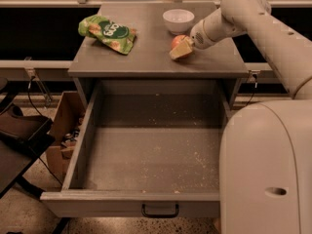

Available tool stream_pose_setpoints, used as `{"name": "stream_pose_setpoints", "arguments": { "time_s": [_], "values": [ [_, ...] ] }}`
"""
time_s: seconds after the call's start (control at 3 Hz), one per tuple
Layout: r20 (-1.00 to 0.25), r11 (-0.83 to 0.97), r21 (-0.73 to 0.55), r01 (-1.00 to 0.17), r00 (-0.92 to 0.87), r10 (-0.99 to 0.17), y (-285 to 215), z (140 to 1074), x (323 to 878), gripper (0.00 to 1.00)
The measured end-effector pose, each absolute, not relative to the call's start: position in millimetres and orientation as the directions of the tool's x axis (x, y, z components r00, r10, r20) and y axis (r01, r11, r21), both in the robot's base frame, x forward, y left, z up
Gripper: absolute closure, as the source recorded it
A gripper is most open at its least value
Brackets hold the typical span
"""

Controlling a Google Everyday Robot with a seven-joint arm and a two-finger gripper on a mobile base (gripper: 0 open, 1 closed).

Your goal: Pick apple from top drawer and place on counter

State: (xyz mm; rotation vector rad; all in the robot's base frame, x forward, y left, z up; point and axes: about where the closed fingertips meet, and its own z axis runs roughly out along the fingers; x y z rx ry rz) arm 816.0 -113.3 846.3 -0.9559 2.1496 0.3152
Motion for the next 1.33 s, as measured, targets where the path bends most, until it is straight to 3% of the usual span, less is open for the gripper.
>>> {"name": "stream_pose_setpoints", "arguments": {
  "time_s": [0.33, 0.67, 1.0, 1.33],
  "values": [
    [-0.699, 0.647, -0.106, -0.755, -0.406, -0.588, -136, 854, 814, 0.0],
    [-0.631, 0.565, -0.186, -0.804, -0.342, -0.696, -199, 899, 782, 0.0],
    [-0.549, 0.506, -0.231, -0.831, -0.318, -0.773, -248, 941, 728, 0.0],
    [-0.397, 0.586, -0.263, -0.766, -0.468, -0.79, -320, 989, 657, 0.0]
  ]
}}
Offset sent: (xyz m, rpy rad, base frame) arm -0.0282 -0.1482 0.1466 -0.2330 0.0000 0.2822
